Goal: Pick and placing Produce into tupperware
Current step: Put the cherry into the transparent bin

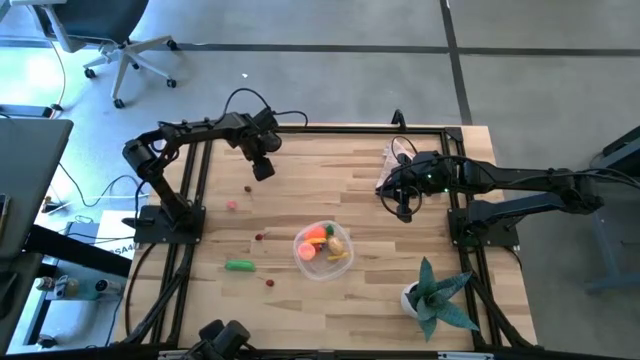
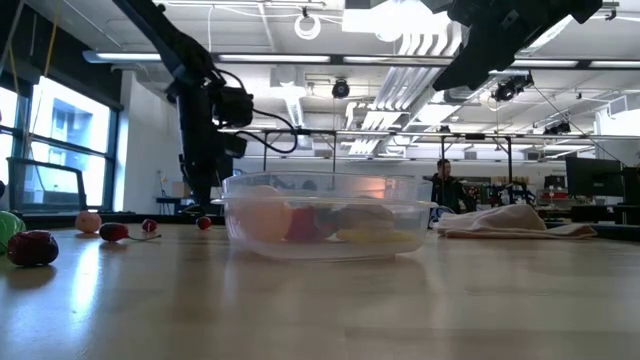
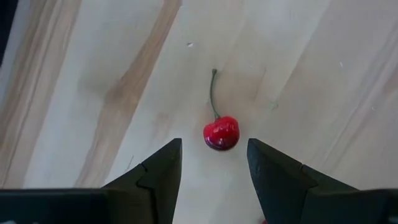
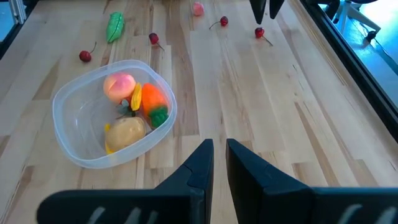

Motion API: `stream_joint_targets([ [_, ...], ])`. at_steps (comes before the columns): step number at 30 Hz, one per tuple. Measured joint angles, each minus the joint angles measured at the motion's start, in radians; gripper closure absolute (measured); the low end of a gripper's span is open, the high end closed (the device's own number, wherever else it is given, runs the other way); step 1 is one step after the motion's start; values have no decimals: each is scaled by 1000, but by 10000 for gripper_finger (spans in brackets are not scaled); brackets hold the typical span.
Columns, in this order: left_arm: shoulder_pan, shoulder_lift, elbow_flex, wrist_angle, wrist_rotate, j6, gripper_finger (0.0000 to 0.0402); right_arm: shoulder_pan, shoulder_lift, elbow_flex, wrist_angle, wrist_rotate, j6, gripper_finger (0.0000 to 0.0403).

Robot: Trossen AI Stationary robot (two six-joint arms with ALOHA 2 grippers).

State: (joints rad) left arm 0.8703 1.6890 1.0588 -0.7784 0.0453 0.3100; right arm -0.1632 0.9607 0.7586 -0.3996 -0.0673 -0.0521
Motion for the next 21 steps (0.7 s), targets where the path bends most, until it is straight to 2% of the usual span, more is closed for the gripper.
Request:
stream_joint_targets([
  [21, 0, 0, -78, 107, 26, 0, 229, 0, 0, 0, 0, 0, 0, 371],
])
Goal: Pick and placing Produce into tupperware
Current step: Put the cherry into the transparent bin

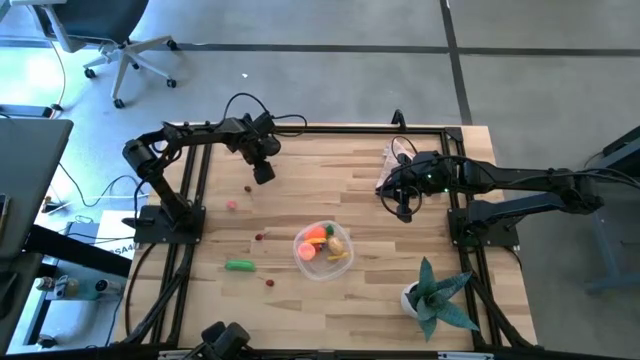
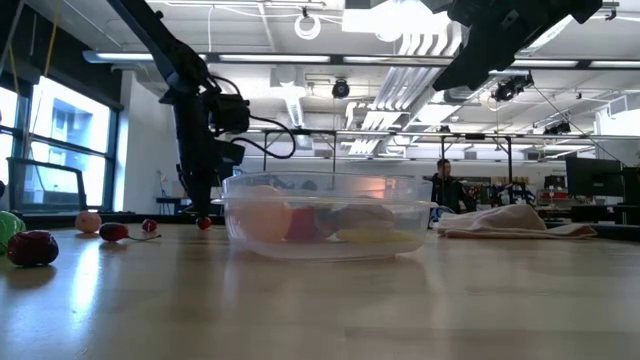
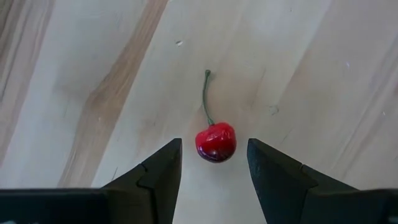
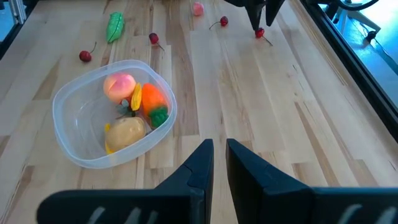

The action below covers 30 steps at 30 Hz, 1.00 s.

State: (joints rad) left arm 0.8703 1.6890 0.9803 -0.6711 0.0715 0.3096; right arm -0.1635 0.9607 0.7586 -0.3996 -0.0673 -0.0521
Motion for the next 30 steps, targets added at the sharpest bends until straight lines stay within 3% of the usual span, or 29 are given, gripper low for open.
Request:
stream_joint_targets([
  [10, 0, 76, 0, 29, 11, -1, 229, 0, 0, 0, 0, 0, 0, 371],
  [30, -1, 82, 0, 74, -24, -5, 229, 0, 0, 0, 0, 0, 0, 371],
])
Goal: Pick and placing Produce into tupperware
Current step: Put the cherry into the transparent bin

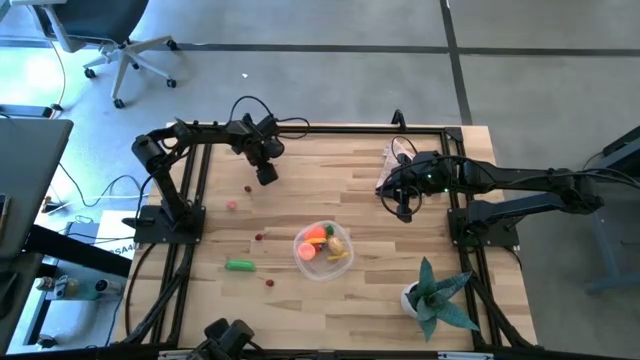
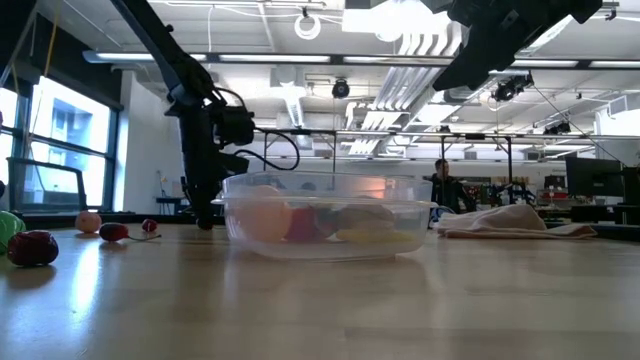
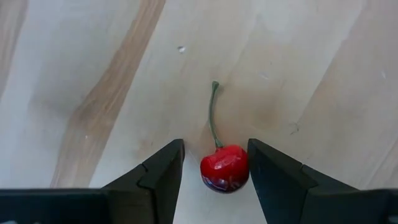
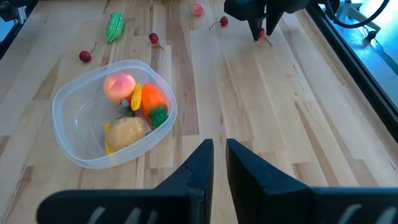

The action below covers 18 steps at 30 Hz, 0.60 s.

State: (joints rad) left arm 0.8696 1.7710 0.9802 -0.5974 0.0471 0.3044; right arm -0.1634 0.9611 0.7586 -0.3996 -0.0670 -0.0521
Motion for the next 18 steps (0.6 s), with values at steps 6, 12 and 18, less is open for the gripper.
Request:
stream_joint_targets([
  [6, 0, 0, 0, 7, -11, -17, 243, 0, 0, 0, 0, 0, 0, 371],
  [12, 1, 0, 0, 4, -12, -38, 284, 0, 0, 0, 0, 0, 0, 371],
  [18, 1, 0, 2, -18, -10, -73, 300, 0, 0, 0, 0, 0, 0, 371],
])
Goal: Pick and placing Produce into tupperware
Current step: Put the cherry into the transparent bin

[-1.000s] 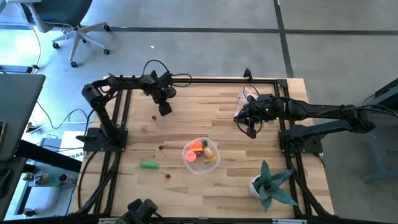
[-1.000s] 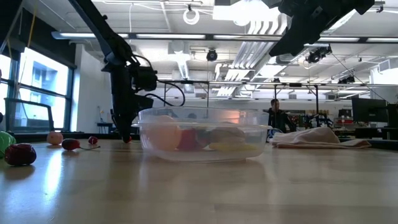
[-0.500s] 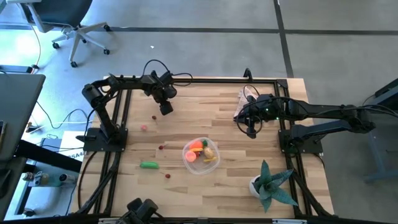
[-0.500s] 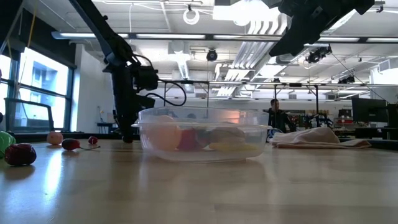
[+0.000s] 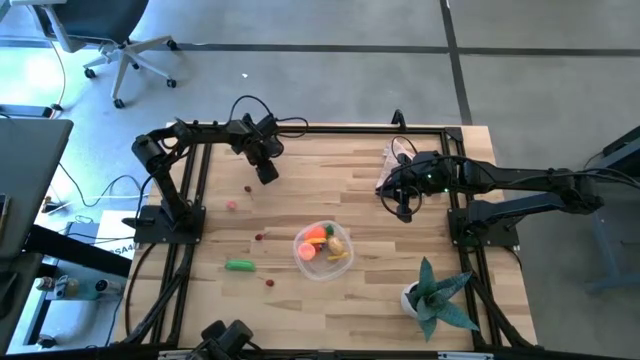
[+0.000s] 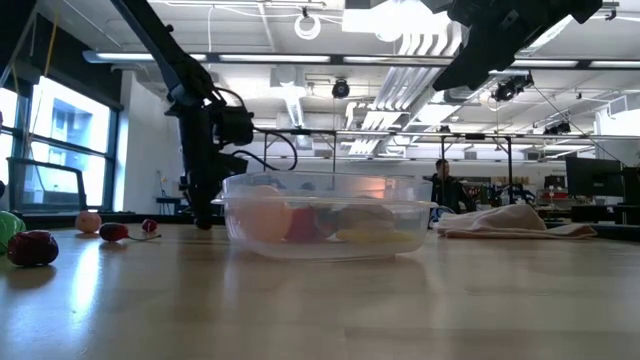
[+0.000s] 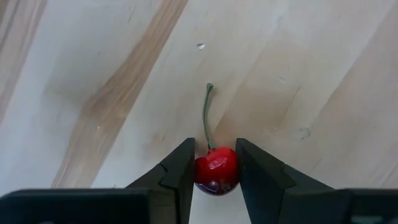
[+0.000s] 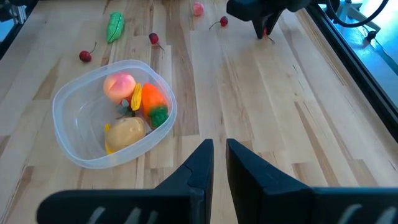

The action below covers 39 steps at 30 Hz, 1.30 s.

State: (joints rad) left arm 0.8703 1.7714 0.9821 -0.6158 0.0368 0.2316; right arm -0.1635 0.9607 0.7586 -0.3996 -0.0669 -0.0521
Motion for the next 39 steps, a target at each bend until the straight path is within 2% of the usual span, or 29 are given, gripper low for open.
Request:
stream_joint_targets([
  [20, -1, 0, 0, -25, -9, -1, 244, 0, 0, 0, 0, 0, 0, 371],
  [39, -1, -2, -1, -43, -72, -32, 243, 0, 0, 0, 0, 0, 0, 371],
])
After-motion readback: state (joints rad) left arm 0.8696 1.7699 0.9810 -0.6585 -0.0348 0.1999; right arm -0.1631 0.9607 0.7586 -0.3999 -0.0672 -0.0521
